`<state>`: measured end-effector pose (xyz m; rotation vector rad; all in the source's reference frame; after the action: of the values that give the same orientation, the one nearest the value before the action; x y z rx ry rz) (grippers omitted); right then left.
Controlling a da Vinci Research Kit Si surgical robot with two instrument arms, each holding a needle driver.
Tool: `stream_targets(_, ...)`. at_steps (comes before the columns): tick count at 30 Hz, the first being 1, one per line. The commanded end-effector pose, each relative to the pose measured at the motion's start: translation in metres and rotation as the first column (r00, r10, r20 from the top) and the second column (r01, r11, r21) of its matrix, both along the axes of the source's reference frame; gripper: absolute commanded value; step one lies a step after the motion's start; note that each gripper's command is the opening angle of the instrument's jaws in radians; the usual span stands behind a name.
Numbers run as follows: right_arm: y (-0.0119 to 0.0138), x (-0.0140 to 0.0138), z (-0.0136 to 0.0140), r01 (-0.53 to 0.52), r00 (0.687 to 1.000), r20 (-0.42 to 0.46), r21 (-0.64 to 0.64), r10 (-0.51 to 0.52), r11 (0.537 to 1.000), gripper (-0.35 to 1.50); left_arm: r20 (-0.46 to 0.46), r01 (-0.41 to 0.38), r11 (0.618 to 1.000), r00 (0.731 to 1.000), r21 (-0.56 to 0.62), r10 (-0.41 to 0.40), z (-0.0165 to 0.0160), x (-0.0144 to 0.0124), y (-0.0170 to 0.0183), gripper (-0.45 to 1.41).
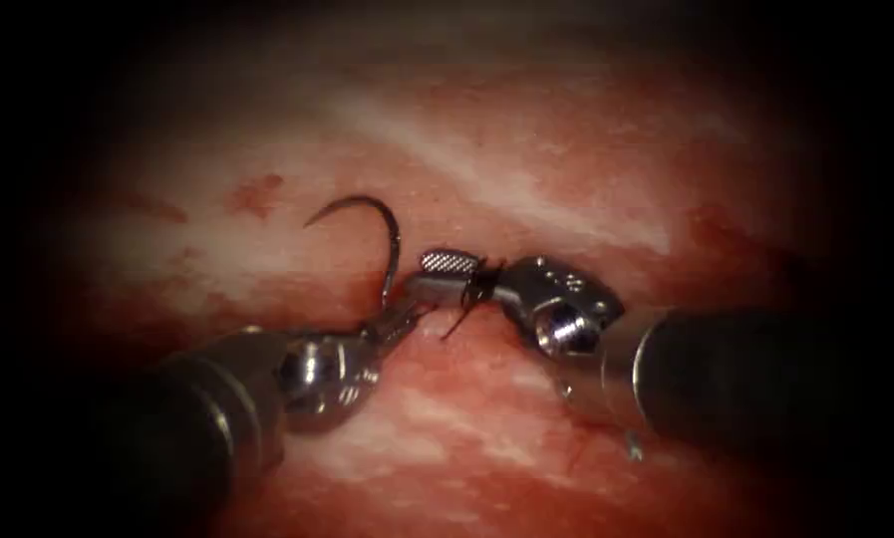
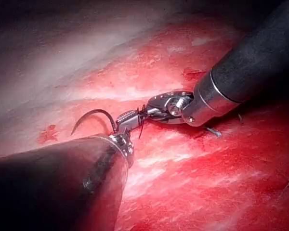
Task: Wound Closure
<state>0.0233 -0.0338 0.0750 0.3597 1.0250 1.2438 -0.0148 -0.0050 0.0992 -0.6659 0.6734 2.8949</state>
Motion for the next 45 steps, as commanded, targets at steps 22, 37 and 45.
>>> stream_targets(22,-0.0001,0.0009,0.0025,-0.057,0.998,0.014,0.05,0.057,0.997,0.84,0.001,-0.001,1.0,1.0,-0.002,0.001,0.0019,-0.0004,0.0002,-0.45)
stream_targets(37,-0.0023,0.0014,0.0046,-0.059,0.998,0.031,0.152,0.055,0.987,0.66,0.001,-0.004,1.0,1.0,-0.004,0.004,0.0019,0.0001,-0.0003,-0.45)
stream_targets(45,-0.0031,0.0017,0.0038,-0.063,0.998,0.011,0.178,0.062,0.982,0.29,0.003,-0.007,1.0,1.0,-0.004,0.007,0.0019,0.0004,-0.0003,-0.45)
